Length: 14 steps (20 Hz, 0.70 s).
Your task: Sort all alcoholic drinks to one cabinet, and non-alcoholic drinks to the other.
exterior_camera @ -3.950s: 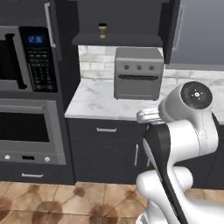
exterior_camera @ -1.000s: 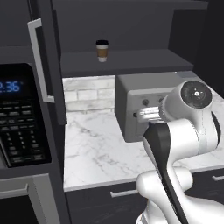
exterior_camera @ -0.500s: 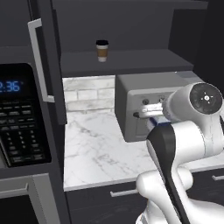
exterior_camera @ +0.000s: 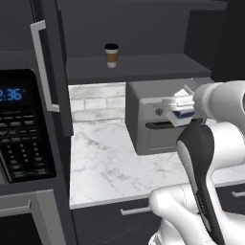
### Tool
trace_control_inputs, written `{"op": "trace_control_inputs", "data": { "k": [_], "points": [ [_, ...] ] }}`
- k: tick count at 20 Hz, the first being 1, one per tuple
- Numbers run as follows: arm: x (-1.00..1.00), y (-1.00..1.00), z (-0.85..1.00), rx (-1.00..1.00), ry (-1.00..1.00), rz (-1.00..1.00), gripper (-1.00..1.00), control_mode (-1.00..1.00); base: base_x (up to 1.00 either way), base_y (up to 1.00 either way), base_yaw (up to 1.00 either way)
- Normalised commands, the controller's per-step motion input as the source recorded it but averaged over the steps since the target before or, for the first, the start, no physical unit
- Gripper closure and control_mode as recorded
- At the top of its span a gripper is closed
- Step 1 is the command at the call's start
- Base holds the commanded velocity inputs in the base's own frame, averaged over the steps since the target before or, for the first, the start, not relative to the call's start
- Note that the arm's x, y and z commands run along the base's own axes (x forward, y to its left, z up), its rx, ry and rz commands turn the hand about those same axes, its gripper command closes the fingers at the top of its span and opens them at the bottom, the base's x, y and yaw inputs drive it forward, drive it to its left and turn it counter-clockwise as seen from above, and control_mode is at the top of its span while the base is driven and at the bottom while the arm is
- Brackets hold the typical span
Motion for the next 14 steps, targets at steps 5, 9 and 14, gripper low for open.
{"op": "trace_control_inputs", "data": {
  "k": [5, 9, 14],
  "points": [
    [0.09, -0.14, 0.61, -0.06, -0.22, 0.0, 1.0, -1.0, 0.0, 0.0, 0.0],
    [0.27, -0.1, 0.39, -0.05, -0.18, 0.0, 1.0, -1.0, 0.0, 0.0, 0.0],
    [0.66, -0.01, 0.35, 0.0, -0.03, 0.0, 1.0, -1.0, 0.0, 0.0, 0.0]
  ]
}}
